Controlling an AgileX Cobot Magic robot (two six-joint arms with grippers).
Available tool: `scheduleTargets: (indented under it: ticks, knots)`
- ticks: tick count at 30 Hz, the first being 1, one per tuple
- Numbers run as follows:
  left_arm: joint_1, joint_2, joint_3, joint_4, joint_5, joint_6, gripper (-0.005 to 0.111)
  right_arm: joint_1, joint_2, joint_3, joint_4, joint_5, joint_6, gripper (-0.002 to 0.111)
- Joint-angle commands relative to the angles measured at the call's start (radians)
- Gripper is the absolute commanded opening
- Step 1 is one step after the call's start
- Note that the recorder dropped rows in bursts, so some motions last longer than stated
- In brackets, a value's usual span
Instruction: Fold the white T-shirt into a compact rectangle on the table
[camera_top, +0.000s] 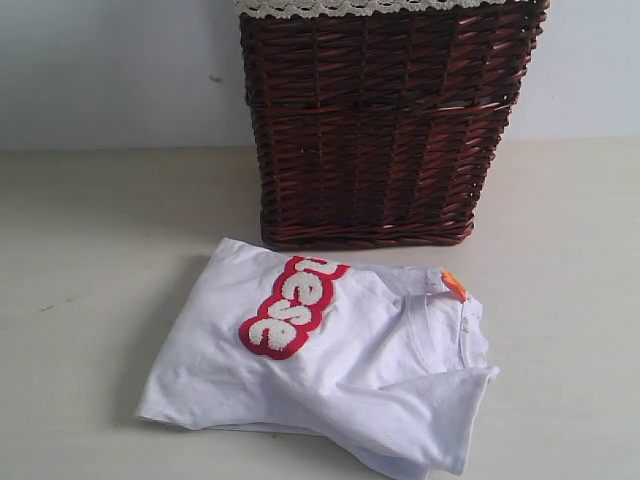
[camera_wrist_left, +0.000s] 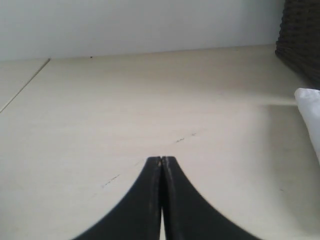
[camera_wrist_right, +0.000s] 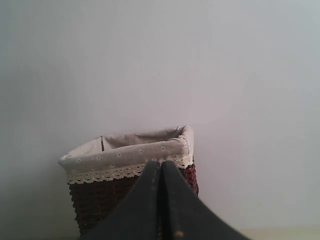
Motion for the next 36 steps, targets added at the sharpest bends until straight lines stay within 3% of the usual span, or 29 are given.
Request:
scheduleTargets:
  ticks: [1, 15, 22, 29, 36]
  knots:
    - [0.003, -0.005, -0.001, -0.008, -0.002, -0.003, 0.000, -0.001, -0.002, -0.006, 0.001, 0.000, 0.002, 0.000]
    - [0.003, -0.005, -0.001, -0.008, -0.002, -0.003, 0.000, -0.001, -0.002, -0.006, -0.003, 0.000, -0.002, 0.000]
    - [0.003, -0.005, -0.001, -0.008, -0.002, -0.003, 0.000, -0.001, -0.002, 0.034, -0.197, -0.105, -0.002, 0.000]
    - [0.003, -0.005, -0.001, -0.008, -0.002, -0.003, 0.000, -0.001, -0.002, 0.327, -0.214, -0.481, -0.002, 0.000]
    - [0.003, -0.005, -0.001, -0.008, -0.002, -0.003, 0.000, -0.001, -0.002, 0.701, -0.479, -0.667, 0.164, 0.000]
